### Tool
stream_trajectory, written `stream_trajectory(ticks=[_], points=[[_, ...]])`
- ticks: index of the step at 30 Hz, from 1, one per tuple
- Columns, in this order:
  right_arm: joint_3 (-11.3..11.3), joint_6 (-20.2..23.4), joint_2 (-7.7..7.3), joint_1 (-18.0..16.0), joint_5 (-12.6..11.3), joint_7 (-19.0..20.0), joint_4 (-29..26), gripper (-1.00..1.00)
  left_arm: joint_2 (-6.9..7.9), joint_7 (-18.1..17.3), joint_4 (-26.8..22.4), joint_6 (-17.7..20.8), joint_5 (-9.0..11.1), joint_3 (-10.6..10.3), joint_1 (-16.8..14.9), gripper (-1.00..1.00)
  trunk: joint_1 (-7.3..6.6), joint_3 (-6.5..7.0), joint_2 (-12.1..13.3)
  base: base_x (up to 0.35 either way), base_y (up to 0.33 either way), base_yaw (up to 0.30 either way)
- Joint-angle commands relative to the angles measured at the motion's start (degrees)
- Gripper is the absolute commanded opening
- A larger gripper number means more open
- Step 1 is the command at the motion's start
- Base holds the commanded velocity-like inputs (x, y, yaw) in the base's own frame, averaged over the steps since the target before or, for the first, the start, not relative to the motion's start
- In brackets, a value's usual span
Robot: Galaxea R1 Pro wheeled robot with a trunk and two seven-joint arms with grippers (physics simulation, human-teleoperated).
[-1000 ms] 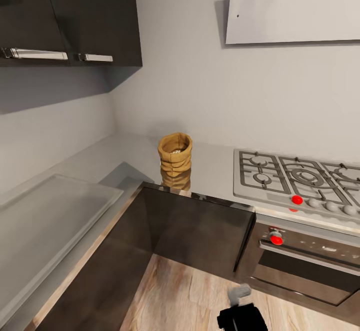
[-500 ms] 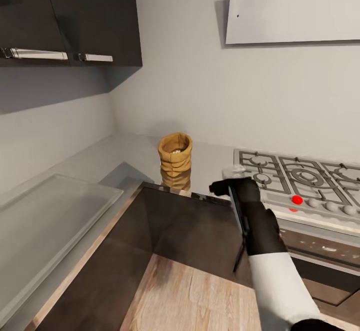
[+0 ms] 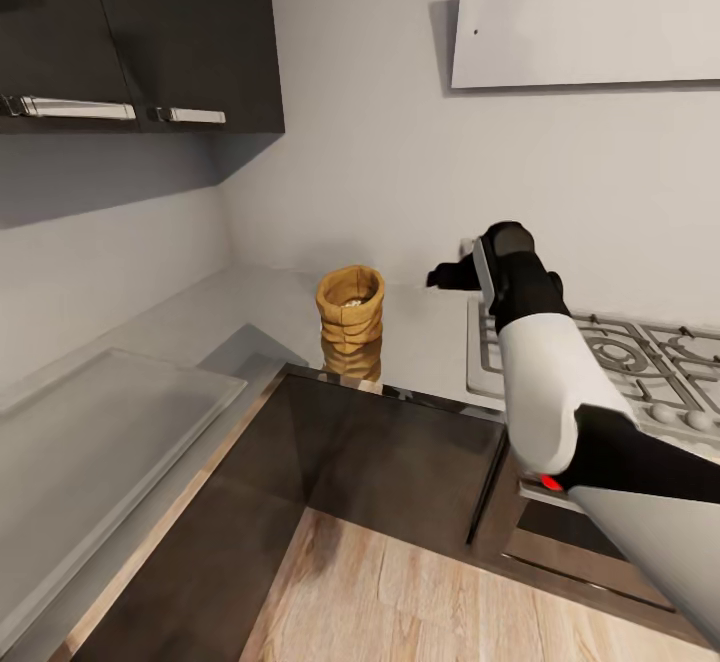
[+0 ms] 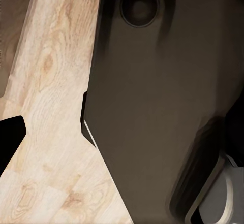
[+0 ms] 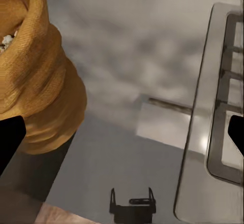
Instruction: In the kitchen, take the popcorn bag from the countertop, put it into the microwave, and heat it until the popcorn is cooked so the cooked popcorn ends up inside the bag.
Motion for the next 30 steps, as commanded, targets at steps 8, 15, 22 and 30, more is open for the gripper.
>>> stream_trajectory(ticks=[8,15,22,30], points=[[-0.3,0.1,0.07,-0.3,0.6,-0.6,0.2,1.00,-0.10,0.0,0.0,-0.1,0.3,0.0,0.0,1.00,0.00,-0.06,0.0,0.000,0.000,0.000],[-0.3,0.1,0.07,-0.3,0.6,-0.8,0.0,1.00,-0.21,-0.1,-0.2,-0.1,0.2,0.0,0.0,1.00,0.00,-0.06,0.0,0.000,0.000,0.000],[-0.3,0.1,0.07,-0.3,0.8,-1.2,0.0,1.00,-1.12,-0.2,-0.2,-0.1,0.3,0.1,0.0,1.00,0.00,-0.06,0.0,0.000,0.000,0.189],[-0.3,0.1,0.07,-0.3,0.7,-2.1,-0.1,1.00,-2.14,-0.2,0.0,-0.1,0.2,0.1,0.0,1.00,0.00,-0.06,0.0,0.000,0.000,0.274]])
